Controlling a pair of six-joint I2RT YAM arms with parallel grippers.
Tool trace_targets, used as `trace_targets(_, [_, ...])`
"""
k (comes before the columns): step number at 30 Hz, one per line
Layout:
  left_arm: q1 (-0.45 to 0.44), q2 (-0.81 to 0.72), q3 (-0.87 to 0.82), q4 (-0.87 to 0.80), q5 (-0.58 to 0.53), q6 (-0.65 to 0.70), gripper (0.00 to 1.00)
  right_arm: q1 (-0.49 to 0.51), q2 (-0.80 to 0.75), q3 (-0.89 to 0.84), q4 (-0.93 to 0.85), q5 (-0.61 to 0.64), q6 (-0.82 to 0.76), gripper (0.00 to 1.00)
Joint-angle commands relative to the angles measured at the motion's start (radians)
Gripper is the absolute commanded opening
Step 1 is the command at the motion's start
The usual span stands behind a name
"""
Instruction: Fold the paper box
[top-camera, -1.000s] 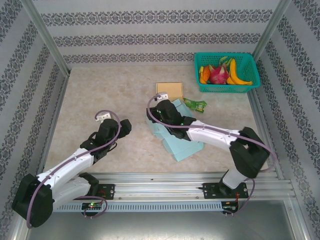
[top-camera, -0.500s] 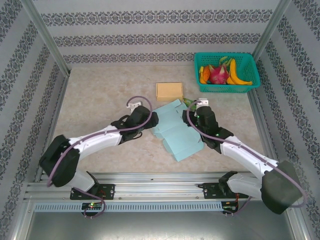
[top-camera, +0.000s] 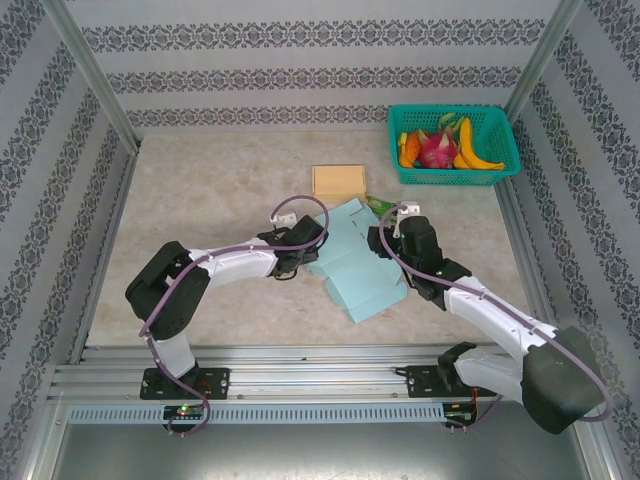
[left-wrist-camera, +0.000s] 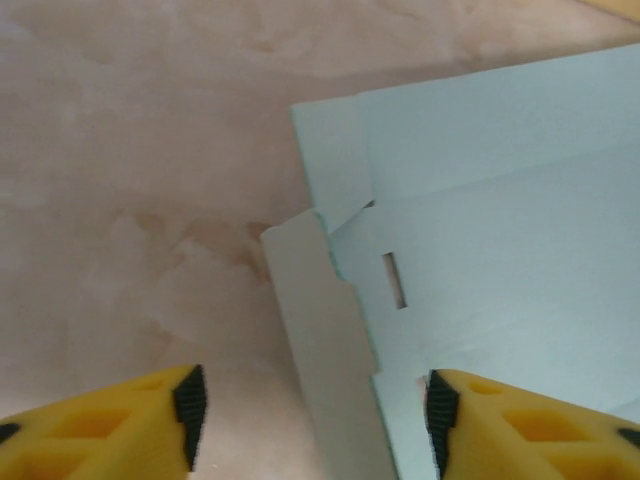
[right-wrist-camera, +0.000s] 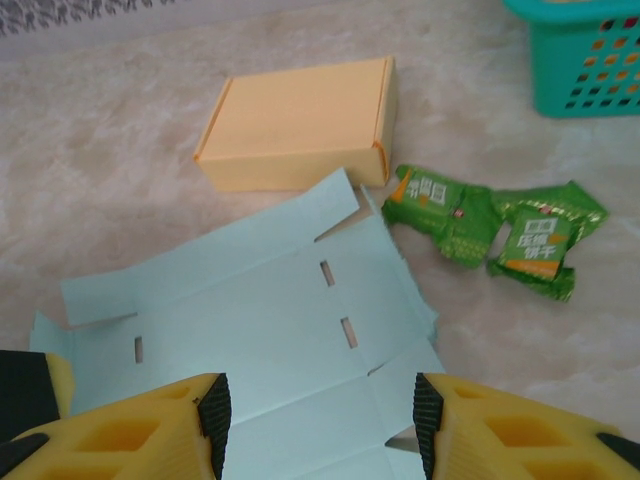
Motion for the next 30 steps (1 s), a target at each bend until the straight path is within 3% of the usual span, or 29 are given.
trace_targets(1, [-0.006, -0.004, 0.012, -0.034, -0.07, -0.012, 0.53, -0.003, 0.025, 0.039, 0.011, -0.056, -0.017, 0.53])
trace_targets(4, [0.005, -0.006, -0.002, -0.008, -0.065, 0.0, 0.39, -0.001, 0.034, 0.056, -0.003, -0.07, -0.023, 0.53])
trace_targets(8, [0.031, -0.031, -0.037, 0.068, -0.03, 0.052, 0.06, 0.004, 0.041, 0.084, -0.018, -0.095, -0.05, 0.53])
trace_targets(10, [0.048, -0.056, -0.053, 0.106, -0.024, 0.099, 0.02, 0.004, 0.055, 0.113, -0.031, -0.116, -0.083, 0.53])
trace_targets(16, [0.076, -0.204, -0.12, 0.289, -0.002, 0.384, 0.0, -0.001, 0.099, 0.231, -0.081, -0.225, -0.371, 0.54])
trace_targets(24, [0.08, -0.407, -0.37, 0.797, -0.055, 0.787, 0.0, -0.011, 0.281, 0.654, -0.551, -0.481, -0.914, 0.55])
trace_targets(30, [0.096, -0.448, -0.485, 1.029, 0.007, 0.901, 0.0, -0.029, 0.382, 0.832, -0.718, -0.552, -1.248, 0.56])
